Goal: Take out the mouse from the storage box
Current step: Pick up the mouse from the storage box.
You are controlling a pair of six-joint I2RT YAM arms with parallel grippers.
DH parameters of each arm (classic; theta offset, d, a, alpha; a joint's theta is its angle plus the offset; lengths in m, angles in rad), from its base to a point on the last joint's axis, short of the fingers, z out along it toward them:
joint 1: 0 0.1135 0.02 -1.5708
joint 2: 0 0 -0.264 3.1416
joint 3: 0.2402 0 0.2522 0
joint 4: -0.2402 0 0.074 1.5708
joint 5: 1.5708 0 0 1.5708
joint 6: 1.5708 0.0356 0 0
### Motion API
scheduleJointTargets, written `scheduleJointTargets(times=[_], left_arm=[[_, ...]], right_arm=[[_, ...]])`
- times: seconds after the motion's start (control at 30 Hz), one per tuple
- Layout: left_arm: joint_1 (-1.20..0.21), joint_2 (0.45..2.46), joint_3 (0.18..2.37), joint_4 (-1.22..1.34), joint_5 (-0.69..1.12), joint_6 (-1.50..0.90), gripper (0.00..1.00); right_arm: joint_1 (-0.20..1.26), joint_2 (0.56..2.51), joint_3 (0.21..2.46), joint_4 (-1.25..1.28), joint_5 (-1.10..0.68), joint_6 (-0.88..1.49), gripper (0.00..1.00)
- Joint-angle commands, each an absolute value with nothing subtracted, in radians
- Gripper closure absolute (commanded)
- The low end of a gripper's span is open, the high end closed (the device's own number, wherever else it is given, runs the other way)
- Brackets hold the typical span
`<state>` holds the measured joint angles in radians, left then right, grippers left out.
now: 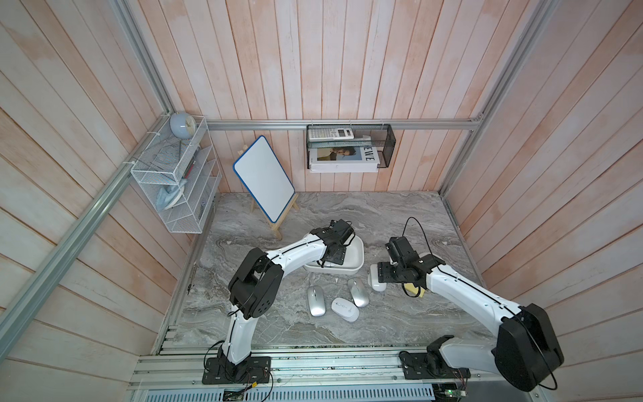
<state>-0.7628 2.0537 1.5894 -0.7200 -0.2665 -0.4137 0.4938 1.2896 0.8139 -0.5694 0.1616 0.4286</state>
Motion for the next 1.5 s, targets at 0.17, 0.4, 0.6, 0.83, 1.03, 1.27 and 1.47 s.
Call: scheduleJointTargets(times=[0.17,0.4,0.6,0.83,1.03,1.27,1.47], left_arm=[[-0.772,2.162,1.69,-0.761,-0.232,-0.475,0.13],[-0.767,2.212,1.712,-0.766,-0.24,-0.527,0.13],[-0.761,2.231,1.708,-0.748,-0.222,-0.541,0.13],[-0.76,2.255,1.732,-0.722,-0.209,-0.543,0.18],[-0.76,2.276,1.759,-0.72,-0.212,-0.547,0.28],[-0.759,2.281,1.763,-0.715,-0.242,-0.552,0.29],[-0.747,2.304,1.8,-0.712,-0.23,-0.588,0.2]], right_arm=[[0.489,1.281,0.789,-0.553,0.15,0.419,0.22],[0.489,1.254,0.785,-0.561,0.135,0.419,0.22],[0.489,1.222,0.79,-0.581,0.134,0.425,0.22],[0.489,1.191,0.776,-0.577,0.156,0.464,0.22],[0.489,1.189,0.766,-0.571,0.15,0.474,0.22],[0.489,1.196,0.77,-0.569,0.121,0.464,0.22],[0.489,1.203,0.767,-0.559,0.114,0.468,0.22]])
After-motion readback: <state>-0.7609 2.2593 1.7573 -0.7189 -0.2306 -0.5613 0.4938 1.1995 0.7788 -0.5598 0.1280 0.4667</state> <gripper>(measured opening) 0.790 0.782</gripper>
